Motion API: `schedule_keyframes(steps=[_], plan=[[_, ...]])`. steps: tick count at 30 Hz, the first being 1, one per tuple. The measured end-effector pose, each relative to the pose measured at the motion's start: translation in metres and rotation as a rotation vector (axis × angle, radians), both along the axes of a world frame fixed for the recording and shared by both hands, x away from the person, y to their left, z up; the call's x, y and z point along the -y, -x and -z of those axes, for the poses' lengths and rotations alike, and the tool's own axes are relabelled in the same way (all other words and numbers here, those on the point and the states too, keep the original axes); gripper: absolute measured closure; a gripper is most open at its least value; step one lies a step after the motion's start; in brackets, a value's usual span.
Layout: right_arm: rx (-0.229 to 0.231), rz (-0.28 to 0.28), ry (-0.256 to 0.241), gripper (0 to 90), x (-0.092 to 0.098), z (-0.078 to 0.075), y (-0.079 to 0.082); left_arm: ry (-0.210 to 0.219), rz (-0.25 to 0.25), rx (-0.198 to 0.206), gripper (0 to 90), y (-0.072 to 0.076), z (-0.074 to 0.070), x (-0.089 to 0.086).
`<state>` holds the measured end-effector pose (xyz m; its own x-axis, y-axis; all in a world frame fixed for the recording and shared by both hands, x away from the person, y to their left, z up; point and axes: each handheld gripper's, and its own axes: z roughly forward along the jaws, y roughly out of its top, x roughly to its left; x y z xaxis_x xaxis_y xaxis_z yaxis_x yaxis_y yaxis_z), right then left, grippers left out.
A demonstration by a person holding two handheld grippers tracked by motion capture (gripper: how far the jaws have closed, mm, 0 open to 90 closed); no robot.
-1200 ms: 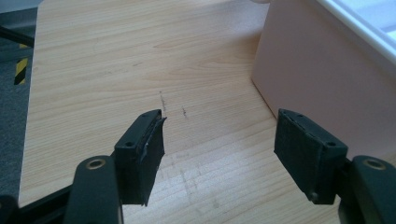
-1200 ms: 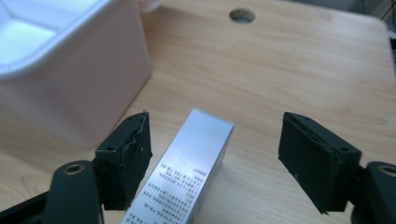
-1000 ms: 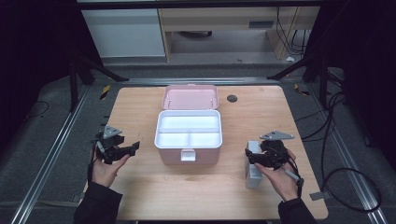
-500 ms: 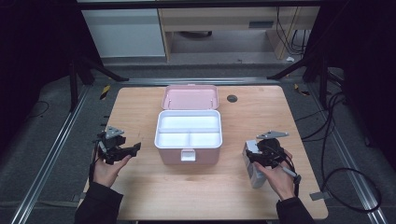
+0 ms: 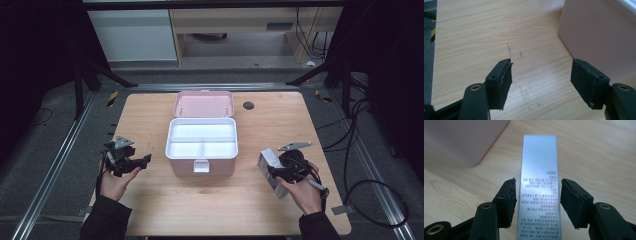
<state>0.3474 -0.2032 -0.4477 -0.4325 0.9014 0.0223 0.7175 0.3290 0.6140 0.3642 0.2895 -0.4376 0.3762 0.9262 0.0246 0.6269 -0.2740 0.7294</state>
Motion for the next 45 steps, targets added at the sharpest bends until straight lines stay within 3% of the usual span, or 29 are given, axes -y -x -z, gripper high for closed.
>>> schedule_keyframes(steps=[10, 17, 25, 31, 35, 42, 45], plan=[[-0.109, -0.022, 0.08, 44.0, -0.008, 0.016, -0.008, -0.018, 0.012, -0.017, 32.9, -0.001, 0.001, 0.004], [-0.14, -0.015, 0.118, 52.9, -0.011, 0.023, -0.013, -0.027, 0.02, -0.027, 33.1, -0.001, 0.002, 0.006], [-0.148, -0.003, 0.072, 55.9, -0.004, 0.017, -0.013, -0.013, 0.011, -0.027, 33.9, -0.001, 0.001, 0.003], [-0.103, 0.098, 0.052, 56.0, 0.028, 0.009, -0.011, -0.006, 0.005, -0.018, 34.4, 0.0, -0.001, 0.001], [-0.11, 0.174, 0.072, 55.9, 0.05, 0.014, -0.009, -0.005, 0.002, -0.017, 34.6, -0.001, 0.0, 0.001], [-0.137, 0.216, 0.087, 54.9, 0.061, 0.025, -0.01, -0.001, 0.004, -0.013, 35.4, 0.0, 0.0, 0.002], [-0.122, 0.215, 0.087, 50.5, 0.061, 0.025, -0.01, 0.003, 0.002, -0.009, 36.1, 0.0, -0.001, 0.002]])
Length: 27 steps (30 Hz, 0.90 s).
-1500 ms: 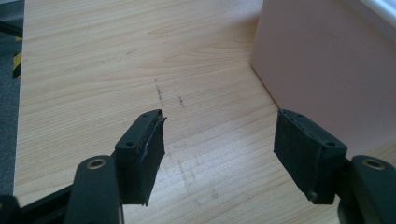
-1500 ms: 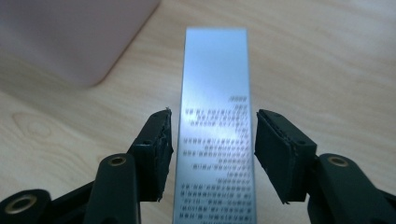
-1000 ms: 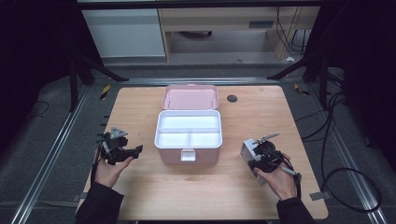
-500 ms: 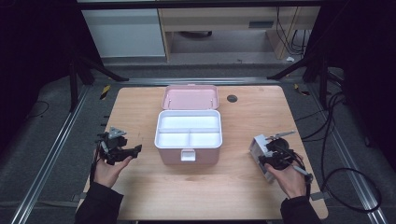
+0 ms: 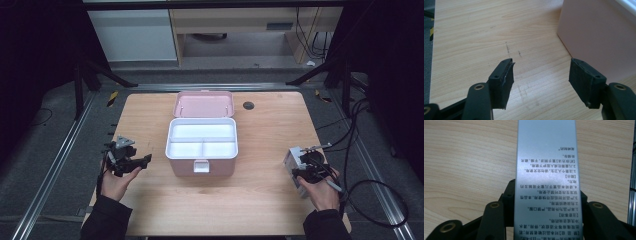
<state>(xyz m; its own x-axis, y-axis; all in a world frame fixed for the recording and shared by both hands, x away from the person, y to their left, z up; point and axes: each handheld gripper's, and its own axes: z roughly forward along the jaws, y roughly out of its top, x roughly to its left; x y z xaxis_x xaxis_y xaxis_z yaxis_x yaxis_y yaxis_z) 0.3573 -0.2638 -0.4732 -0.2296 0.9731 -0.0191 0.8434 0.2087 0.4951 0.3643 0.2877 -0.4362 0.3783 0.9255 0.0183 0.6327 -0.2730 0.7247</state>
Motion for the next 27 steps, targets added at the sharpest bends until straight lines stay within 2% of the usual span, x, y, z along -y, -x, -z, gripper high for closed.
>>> schedule_keyframes(steps=[1, 4, 7, 10, 11, 15, 22, 27], plan=[[0.009, 0.001, 0.001, 45.8, 0.0, 0.0, 0.0, 0.006, -0.002, 0.004, 36.3, 0.0, -0.001, 0.0], [0.076, -0.011, 0.011, 38.0, -0.001, -0.005, 0.001, 0.018, -0.002, 0.015, 36.5, 0.001, -0.004, -0.002], [0.139, -0.011, 0.016, 35.0, 0.0, -0.012, 0.002, 0.027, 0.004, 0.029, 37.7, 0.001, -0.008, -0.003], [0.209, -0.006, -0.016, 33.2, 0.004, -0.023, 0.005, 0.04, 0.012, 0.041, 38.3, 0.001, -0.014, -0.001], [0.249, -0.003, -0.03, 33.0, 0.005, -0.029, 0.007, 0.045, 0.018, 0.043, 38.8, 0.002, -0.015, -0.001], [0.325, -0.009, -0.069, 29.3, 0.004, -0.047, 0.011, 0.036, 0.046, 0.068, 39.4, 0.001, -0.024, 0.007], [0.362, -0.088, -0.113, 28.6, -0.01, -0.063, 0.011, 0.038, 0.103, 0.083, 41.0, -0.003, -0.035, 0.02], [0.389, -0.167, -0.131, 28.7, -0.024, -0.073, 0.006, 0.016, 0.159, 0.098, 40.9, -0.009, -0.046, 0.028]])
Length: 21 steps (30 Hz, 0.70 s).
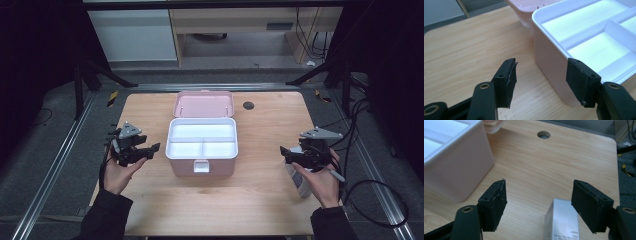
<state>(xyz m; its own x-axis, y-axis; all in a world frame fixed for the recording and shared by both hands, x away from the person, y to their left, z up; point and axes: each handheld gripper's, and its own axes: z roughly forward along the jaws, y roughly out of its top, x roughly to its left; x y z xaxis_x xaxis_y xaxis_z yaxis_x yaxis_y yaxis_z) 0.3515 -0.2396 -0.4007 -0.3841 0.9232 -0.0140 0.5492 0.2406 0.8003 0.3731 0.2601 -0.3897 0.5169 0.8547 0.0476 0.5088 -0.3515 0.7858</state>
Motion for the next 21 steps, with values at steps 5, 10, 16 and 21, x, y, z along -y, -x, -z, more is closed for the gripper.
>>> schedule_keyframes(steps=[5, 10, 16, 21], plan=[[0.033, -0.067, -0.026, 29.8, -0.01, -0.012, -0.008, 0.006, 0.092, 0.01, 42.3, -0.011, -0.011, 0.001], [0.069, -0.146, -0.009, 30.5, -0.024, -0.026, -0.023, -0.002, 0.176, -0.007, 43.3, -0.024, -0.02, 0.001], [0.103, -0.254, 0.019, 32.3, -0.05, -0.044, -0.043, -0.031, 0.28, -0.014, 45.7, -0.035, -0.032, 0.004], [0.11, -0.338, 0.07, 33.3, -0.073, -0.053, -0.054, -0.093, 0.369, -0.039, 47.1, -0.041, -0.035, 0.015]])
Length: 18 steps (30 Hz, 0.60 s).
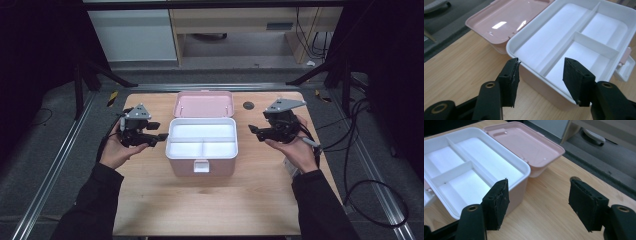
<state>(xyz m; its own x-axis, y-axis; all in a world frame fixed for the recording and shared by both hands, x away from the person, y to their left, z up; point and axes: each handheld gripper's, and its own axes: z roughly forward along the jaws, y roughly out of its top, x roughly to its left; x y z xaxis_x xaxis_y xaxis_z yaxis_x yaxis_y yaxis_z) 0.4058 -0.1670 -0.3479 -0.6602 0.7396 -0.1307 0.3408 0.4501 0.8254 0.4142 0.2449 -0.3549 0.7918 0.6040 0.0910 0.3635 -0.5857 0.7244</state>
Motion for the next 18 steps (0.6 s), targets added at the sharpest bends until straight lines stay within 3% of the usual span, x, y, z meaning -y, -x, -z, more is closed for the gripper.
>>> schedule_keyframes(steps=[8, 18], plan=[[-0.008, -0.166, 0.058, 37.7, -0.031, -0.006, -0.015, -0.103, 0.134, -0.051, 50.2, -0.016, -0.002, 0.019], [-0.056, -0.357, 0.156, 43.2, -0.057, 0.005, -0.031, -0.237, 0.258, -0.107, 58.5, -0.032, 0.008, 0.038]])
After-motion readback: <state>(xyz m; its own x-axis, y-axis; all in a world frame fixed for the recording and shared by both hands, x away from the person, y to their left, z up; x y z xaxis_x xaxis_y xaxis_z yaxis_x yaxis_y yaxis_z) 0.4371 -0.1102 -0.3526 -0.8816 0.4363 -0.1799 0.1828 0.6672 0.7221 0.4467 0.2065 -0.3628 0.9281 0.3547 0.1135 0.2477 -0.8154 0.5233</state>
